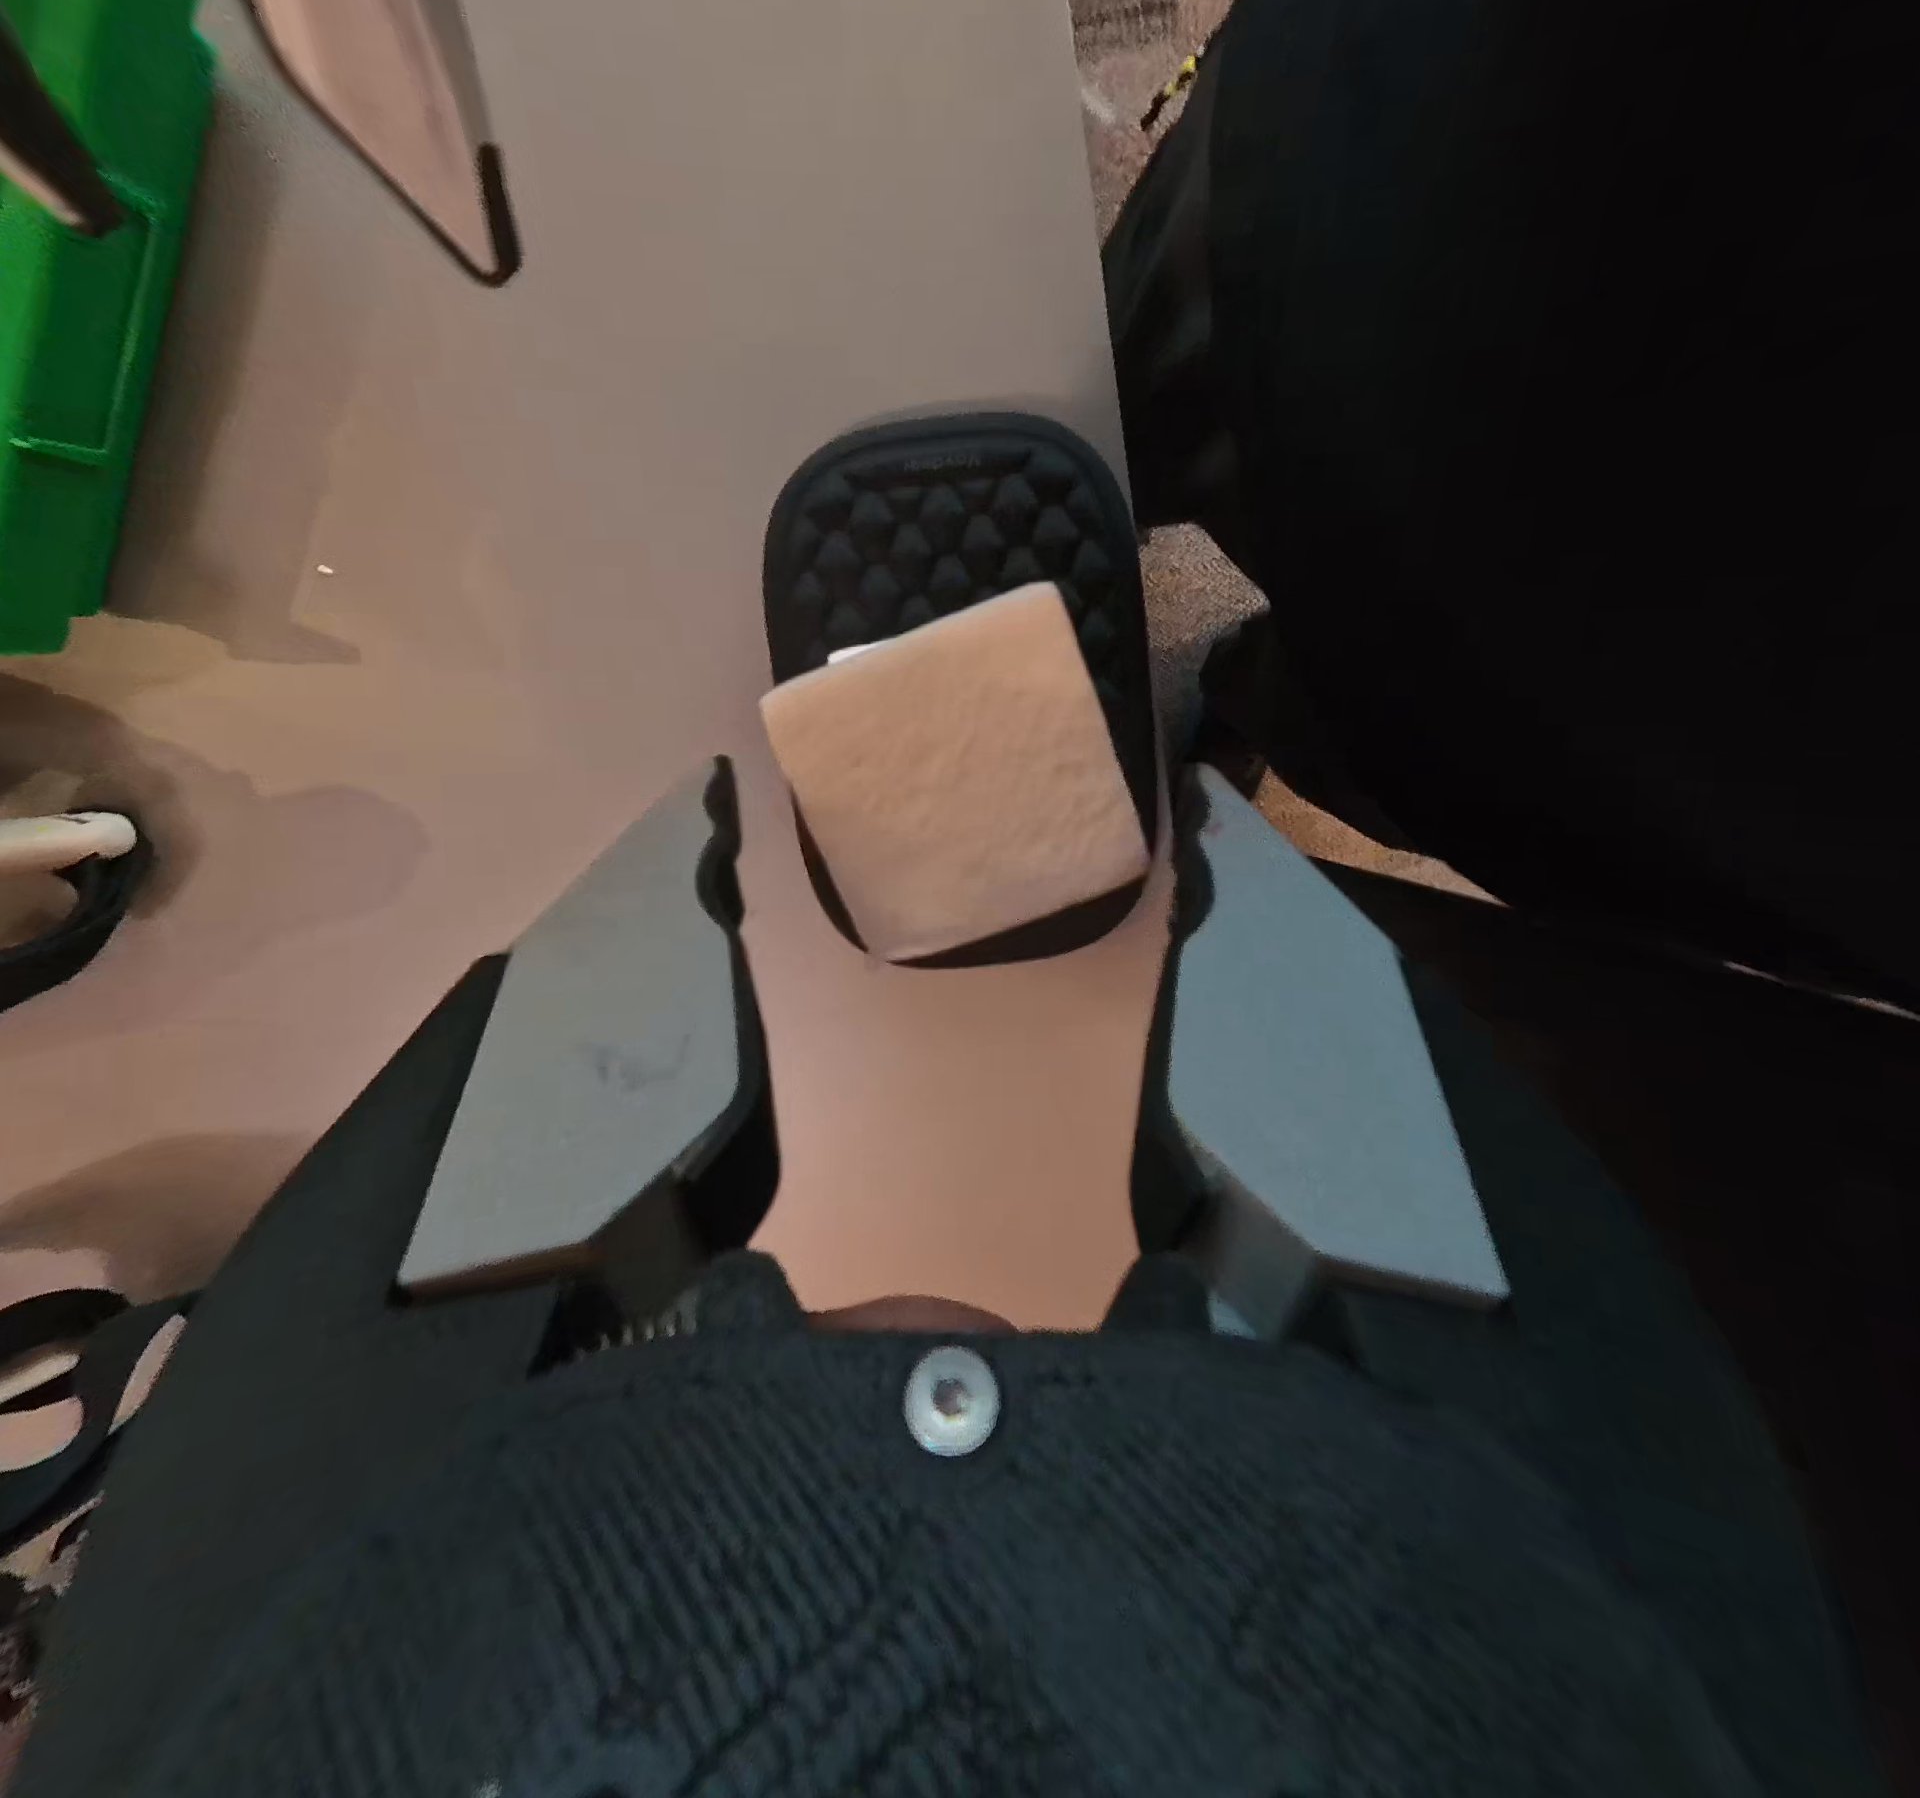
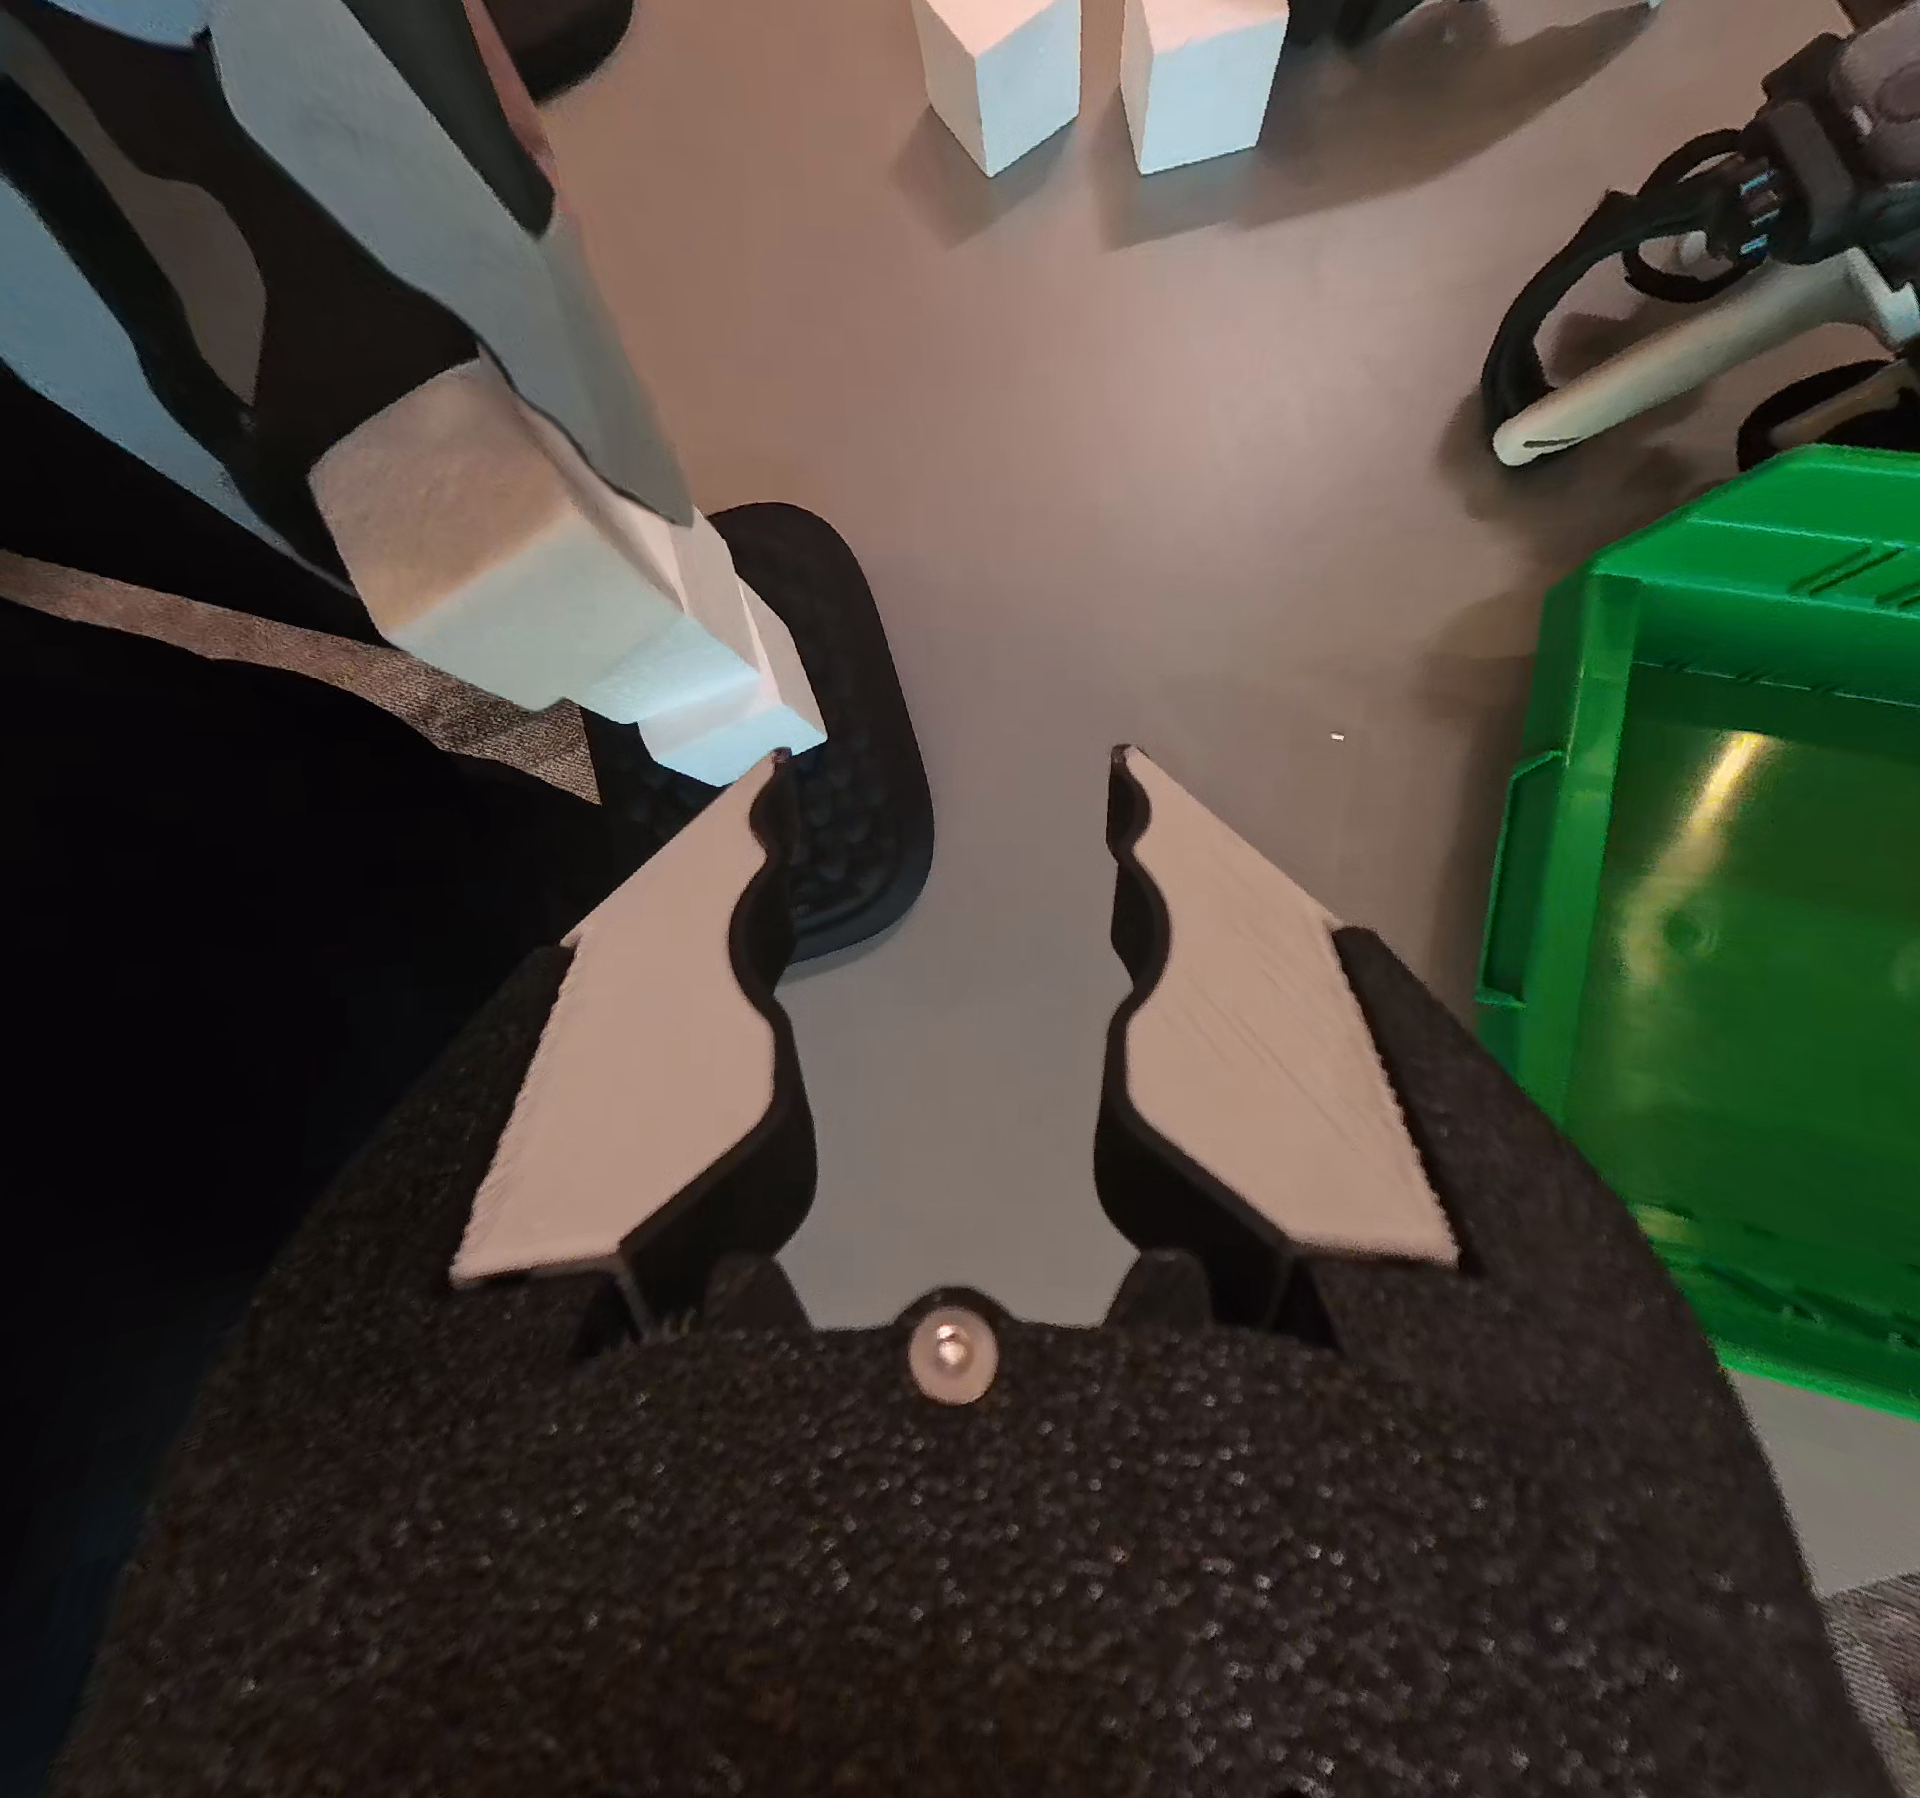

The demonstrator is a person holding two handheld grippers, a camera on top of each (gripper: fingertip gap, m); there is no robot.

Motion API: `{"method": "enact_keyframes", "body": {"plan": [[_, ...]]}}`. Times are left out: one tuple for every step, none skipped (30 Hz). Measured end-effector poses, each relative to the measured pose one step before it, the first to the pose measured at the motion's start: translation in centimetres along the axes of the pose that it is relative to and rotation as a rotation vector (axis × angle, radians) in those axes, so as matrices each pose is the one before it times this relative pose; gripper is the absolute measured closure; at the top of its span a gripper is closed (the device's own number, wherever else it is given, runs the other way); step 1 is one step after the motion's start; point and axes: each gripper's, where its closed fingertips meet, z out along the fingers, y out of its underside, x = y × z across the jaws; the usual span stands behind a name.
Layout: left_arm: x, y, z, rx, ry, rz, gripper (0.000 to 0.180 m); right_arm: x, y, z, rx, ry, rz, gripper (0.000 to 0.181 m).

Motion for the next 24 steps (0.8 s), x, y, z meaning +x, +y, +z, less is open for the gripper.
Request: {"method": "enact_keyframes", "body": {"plan": [[-0.290,0.037,-0.361,0.0143,-0.0150,-0.0176,0.091,0.049,0.131,-0.056,0.0001,0.0017,0.0042,0.122],[-0.335,0.071,-0.562,0.0222,-0.0120,-0.0225,0.087,0.055,0.132,-0.085,0.0009,0.0032,0.0035,0.122],[-0.515,0.060,-0.770,0.0371,-0.0139,-0.0325,0.086,0.065,0.123,-0.134,0.0018,0.0042,0.0038,0.122],[-0.885,0.213,-0.913,0.0408,-0.0229,-0.0485,0.085,0.095,0.123,-0.160,0.0032,0.0050,0.0056,0.122],[-1.209,0.420,-0.994,0.0374,-0.0265,-0.0601,0.083,0.111,0.127,-0.203,0.0042,0.0049,0.0079,0.122],[-1.501,0.602,-1.045,0.0336,-0.0307,-0.0601,0.083,0.120,0.156,-0.219,0.0039,0.0045,0.0095,0.122],[-1.946,0.830,-1.036,0.0248,-0.0489,-0.0526,0.084,0.127,0.170,-0.244,0.0033,0.0048,0.0096,0.122],[-2.127,1.102,-0.861,0.0117,-0.0506,-0.0453,0.084,0.120,0.183,-0.254,0.0027,0.0039,0.0095,0.122],[-1.648,1.054,-0.595,0.0122,-0.0164,-0.0498,0.085,0.074,0.180,-0.250,0.0024,0.0012,0.0095,0.122],[-0.717,0.706,-0.392,0.0204,0.0350,-0.0511,0.087,0.040,0.161,-0.221,0.0026,-0.0006,0.0093,0.122],[-0.067,0.448,-0.182,0.0178,0.0558,-0.0419,0.089,0.003,0.161,-0.169,0.0019,-0.0005,0.0093,0.122],[0.289,0.480,0.178,0.0037,0.0481,-0.0384,0.092,-0.101,0.137,-0.083,0.0014,-0.0049,0.0092,0.122],[0.804,0.893,0.724,-0.0199,0.0523,-0.0325,0.097,-0.310,0.072,0.103,0.0030,-0.0142,0.0099,0.122],[0.992,1.584,1.225,-0.0516,0.0411,-0.0137,0.096,-0.505,0.039,0.314,0.0025,-0.0205,0.0094,0.122],[0.492,1.998,1.416,-0.0636,-0.0058,0.0035,0.091,-0.513,0.149,0.515,-0.0066,-0.0159,0.0035,0.122],[0.327,1.829,1.236,-0.0382,-0.0228,-0.0011,0.088,-0.437,0.226,0.629,-0.0130,-0.0038,-0.0041,0.122],[0.424,1.450,0.858,-0.0035,-0.0072,-0.0270,0.090,-0.505,0.194,0.685,-0.0095,-0.0046,-0.0074,0.122],[0.445,1.147,0.445,0.0154,0.0133,-0.0636,0.089,-0.549,0.215,0.690,-0.0103,-0.0074,-0.0056,0.122],[0.441,0.875,0.224,0.0260,0.0255,-0.0810,0.088,-0.356,0.238,0.691,-0.0120,0.0027,-0.0015,0.122],[0.833,0.462,0.293,0.0349,0.0486,-0.0736,0.087,-0.398,0.186,0.716,-0.0083,0.0002,0.0025,0.122],[1.098,0.157,0.564,0.0305,0.0515,-0.0438,0.077,-0.864,0.045,0.827,0.0016,-0.0275,0.0086,0.122],[0.466,0.531,0.841,-0.0110,0.0029,-0.0083,0.078,-1.086,0.164,1.001,0.0027,-0.0392,0.0131,0.122],[0.053,0.791,0.893,-0.0509,-0.0223,0.0178,0.078,-0.678,0.682,1.126,-0.0183,-0.0136,-0.0036,0.122],[-0.100,0.559,0.768,-0.0517,-0.0303,0.0184,0.078,0.243,0.987,0.987,-0.0261,0.0413,-0.0218,0.122]]}}
